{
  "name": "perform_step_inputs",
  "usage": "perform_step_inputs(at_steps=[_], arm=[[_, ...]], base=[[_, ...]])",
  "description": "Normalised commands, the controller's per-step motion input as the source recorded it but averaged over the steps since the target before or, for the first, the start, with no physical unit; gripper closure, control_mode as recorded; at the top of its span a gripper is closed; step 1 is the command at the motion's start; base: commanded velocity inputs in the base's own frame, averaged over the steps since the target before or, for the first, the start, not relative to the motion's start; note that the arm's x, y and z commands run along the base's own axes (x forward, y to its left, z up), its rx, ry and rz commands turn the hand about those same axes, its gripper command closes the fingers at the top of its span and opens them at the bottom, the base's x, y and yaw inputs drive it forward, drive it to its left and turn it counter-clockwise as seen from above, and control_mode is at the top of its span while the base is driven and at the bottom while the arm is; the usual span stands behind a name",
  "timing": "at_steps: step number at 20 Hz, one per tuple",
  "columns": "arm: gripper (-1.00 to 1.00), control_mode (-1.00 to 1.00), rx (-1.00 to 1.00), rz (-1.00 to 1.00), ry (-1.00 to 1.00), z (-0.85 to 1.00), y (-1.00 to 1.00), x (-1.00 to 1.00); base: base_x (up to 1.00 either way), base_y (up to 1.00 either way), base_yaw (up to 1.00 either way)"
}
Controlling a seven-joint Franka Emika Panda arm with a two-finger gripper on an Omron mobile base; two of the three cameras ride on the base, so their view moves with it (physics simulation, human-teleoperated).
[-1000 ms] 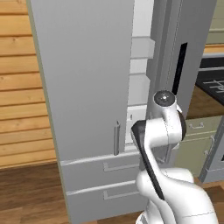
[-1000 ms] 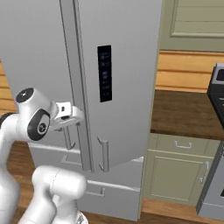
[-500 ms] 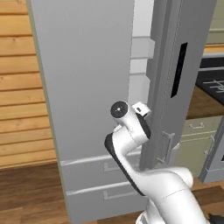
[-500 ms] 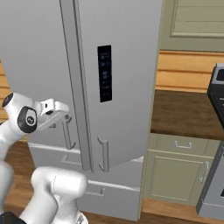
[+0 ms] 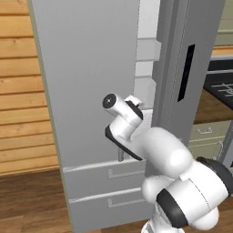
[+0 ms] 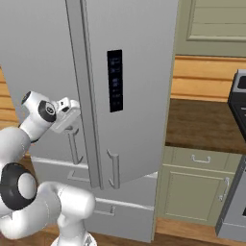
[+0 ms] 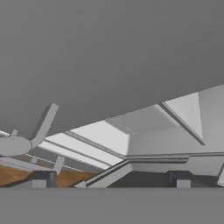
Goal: Take the strawberry from the fridge and place it on top of the pancake, located on the dining counter.
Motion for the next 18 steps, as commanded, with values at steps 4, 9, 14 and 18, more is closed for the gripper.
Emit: perform_step_inputs(at_steps=[4, 9, 14, 18], arm=[[-1.00, -1.00, -0.01, 0.00, 0.13, 0.00, -0.50, 0.81], [-1.00, -1.00, 0.00, 0.00, 0.00, 0.00, -0.56, -0.14], [-1.00, -1.00, 0.00, 0.00, -0.12, 0.04, -0.39, -0.79], [-1.00, -1.00, 0.00, 0.00, -0.03, 0.17, -0.67, -0.31]], base=[[0.00, 0.00, 0.00], [0.00, 0.00, 0.00], [0.00, 0.00, 0.00], [0.00, 0.00, 0.00]])
